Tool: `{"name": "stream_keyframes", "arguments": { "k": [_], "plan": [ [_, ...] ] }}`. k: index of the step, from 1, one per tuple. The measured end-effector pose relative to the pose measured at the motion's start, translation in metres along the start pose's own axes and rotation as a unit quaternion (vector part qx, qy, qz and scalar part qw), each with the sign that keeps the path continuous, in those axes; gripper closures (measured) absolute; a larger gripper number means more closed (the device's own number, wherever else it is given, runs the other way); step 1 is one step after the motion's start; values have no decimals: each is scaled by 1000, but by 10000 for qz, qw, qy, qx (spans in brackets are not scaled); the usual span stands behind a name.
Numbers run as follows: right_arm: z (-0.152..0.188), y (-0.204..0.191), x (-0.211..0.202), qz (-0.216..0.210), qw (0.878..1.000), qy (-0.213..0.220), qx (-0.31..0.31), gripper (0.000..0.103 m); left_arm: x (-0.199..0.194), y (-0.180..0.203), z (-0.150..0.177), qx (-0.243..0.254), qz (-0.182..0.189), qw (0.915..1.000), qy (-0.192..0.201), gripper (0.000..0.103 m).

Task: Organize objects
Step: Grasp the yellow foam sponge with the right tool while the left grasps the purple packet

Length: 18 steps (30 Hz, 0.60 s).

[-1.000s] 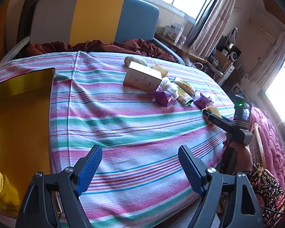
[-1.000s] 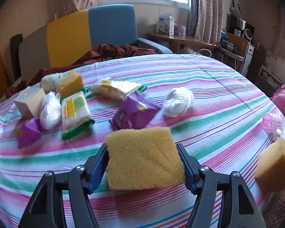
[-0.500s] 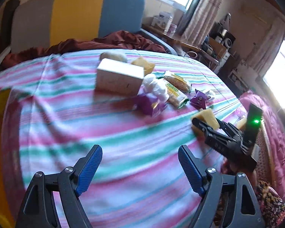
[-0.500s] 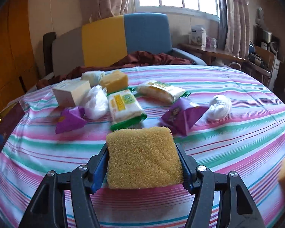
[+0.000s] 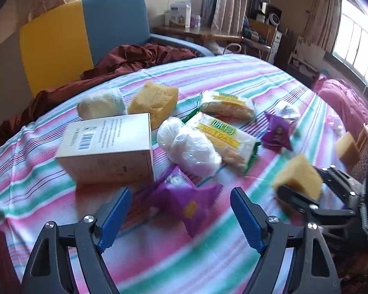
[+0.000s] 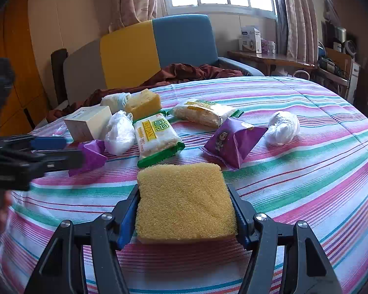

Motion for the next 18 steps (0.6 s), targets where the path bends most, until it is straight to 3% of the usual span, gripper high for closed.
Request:
{"name": "stream_keyframes", "arguments": {
  "k": [5,9,18],
  "plan": [
    [1,2,0,-58,10000,21,66,37,18,5,4,191,257,9994,-129,20],
    [1,2,0,-78,9999,29,85,37,17,12,4,209,574,9980,-129,39],
    [1,3,0,-61,10000,28,70,37,18,14,6,351,313,9989,-3,45]
  ]
}}
Point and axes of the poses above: each gripper's, at about its wrist camera, not at the fingertips, and x roughly the way its jaws point, y to its right, z to its underside, the point moved 9 cm from there along x, roughly the way its jaws point, and after that the axes turned 6 degrees about -x, right-handed, at the moved point
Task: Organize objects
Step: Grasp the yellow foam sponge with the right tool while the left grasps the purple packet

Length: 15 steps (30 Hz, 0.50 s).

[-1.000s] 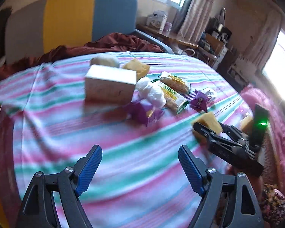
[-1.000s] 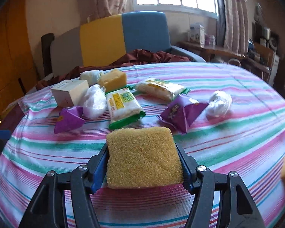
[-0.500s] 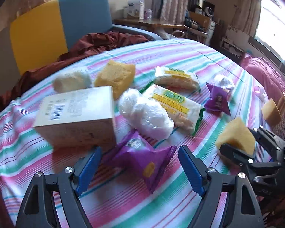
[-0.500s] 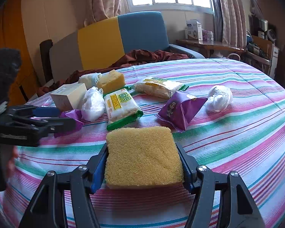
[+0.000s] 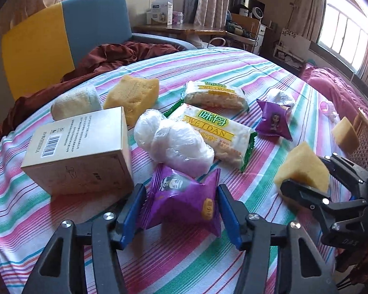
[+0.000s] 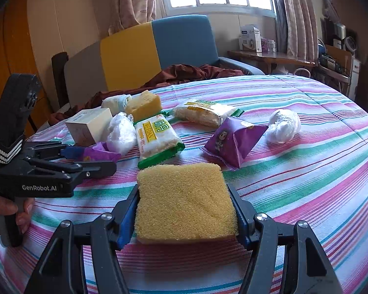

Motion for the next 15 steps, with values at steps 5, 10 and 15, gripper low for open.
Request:
{"name": "stream_keyframes", "arguments": {
  "k": [5,10,15],
  "plan": [
    [1,-1,0,56,10000,-18,-48,37,-7,-5,4,-99,-60,9998,150,54],
    [0,-2,0,165,9998,-31,-114,38,-19,-13,11,-324,-199,9987,336,56],
    [0,-2,0,323,9992,-41,-212,39,-37,-25,20,-683,-334,9953,592,57]
  ]
}}
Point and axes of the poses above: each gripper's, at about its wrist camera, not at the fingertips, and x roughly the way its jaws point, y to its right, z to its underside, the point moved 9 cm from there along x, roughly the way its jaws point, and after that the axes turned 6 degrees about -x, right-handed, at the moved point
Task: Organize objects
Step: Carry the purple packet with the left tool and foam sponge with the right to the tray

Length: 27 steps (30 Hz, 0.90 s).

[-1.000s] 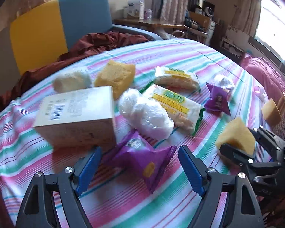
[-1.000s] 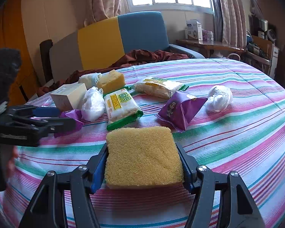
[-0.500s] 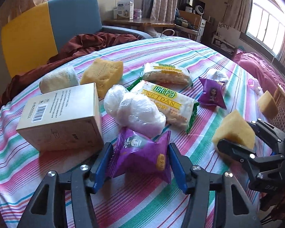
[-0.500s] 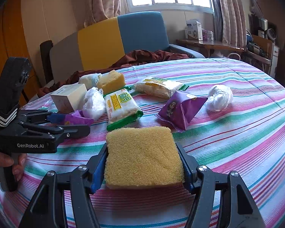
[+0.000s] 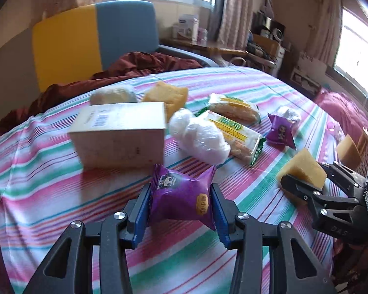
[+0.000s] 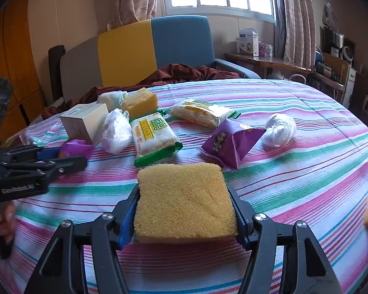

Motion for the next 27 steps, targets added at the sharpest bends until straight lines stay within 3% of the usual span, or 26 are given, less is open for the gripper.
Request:
{"name": "stream_keyframes", "arguments": {
  "k": [12,20,27],
  "plan": [
    [1,-2,0,317,9992,-51,-235,39,-50,-24,14,-416,-352,9961,696,57],
    [1,-5,-1,529,9977,-64,-415,39,-69,-25,30,-488,-343,9958,697,57],
    [1,-6,0,628,9967,-92,-496,39,-102,-40,45,-1181,-51,9909,640,57]
  ]
}}
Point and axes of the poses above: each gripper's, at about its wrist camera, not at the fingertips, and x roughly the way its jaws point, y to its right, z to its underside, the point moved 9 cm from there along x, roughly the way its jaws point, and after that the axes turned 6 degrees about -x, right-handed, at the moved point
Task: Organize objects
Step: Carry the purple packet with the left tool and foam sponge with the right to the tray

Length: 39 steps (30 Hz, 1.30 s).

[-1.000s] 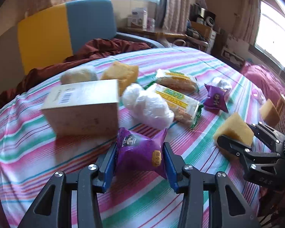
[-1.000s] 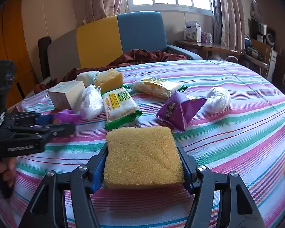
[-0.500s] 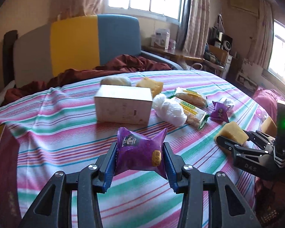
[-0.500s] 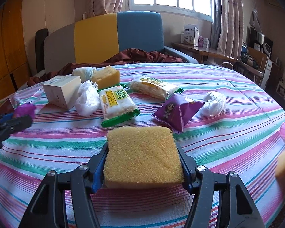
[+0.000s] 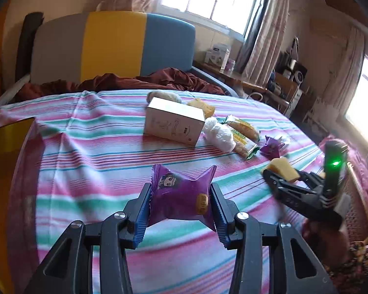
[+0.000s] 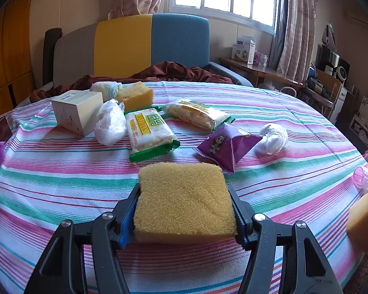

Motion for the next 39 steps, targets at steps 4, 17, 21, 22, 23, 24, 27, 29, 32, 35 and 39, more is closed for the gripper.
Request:
{"name": "stream_keyframes", "arguments": {
  "k": [4,17,21,22,23,24,27,29,32,35,39],
  "plan": [
    [0,-1,0,66,10000,-6,-58,39,-29,-11,-6,-100,30,9997,208,57],
    [1,-2,-3,162,9997,-25,-198,39,-97,-106,-21,-768,-778,9912,742,57],
    [1,-2,-4,197,9995,-30,-238,39,-106,-141,-13,-1022,-1076,9864,708,57],
    [1,-2,-4,211,9995,-32,-253,39,-107,-149,-11,-1086,-1114,9854,684,57],
    [1,-3,-4,219,9994,-35,-262,39,-108,-155,-8,-1143,-1152,9845,658,57],
    [1,-3,-4,230,9994,-36,-273,39,-108,-165,-5,-1222,-1214,9831,618,57],
    [1,-4,-4,233,9993,-42,-278,39,-108,-187,1,-1386,-1384,9794,480,57],
    [1,-4,-4,235,9993,-45,-279,39,-110,-200,4,-1518,-1466,9765,435,57],
    [1,-5,-4,280,9991,-51,-322,39,-109,-214,8,-1605,-1621,9730,335,57],
    [0,-6,-4,323,9988,-54,-363,39,-110,-227,12,-1710,-1793,9685,244,56],
    [0,-5,-6,330,9987,-76,-378,39,-114,-239,14,-1836,-1992,9624,209,49]
  ]
}}
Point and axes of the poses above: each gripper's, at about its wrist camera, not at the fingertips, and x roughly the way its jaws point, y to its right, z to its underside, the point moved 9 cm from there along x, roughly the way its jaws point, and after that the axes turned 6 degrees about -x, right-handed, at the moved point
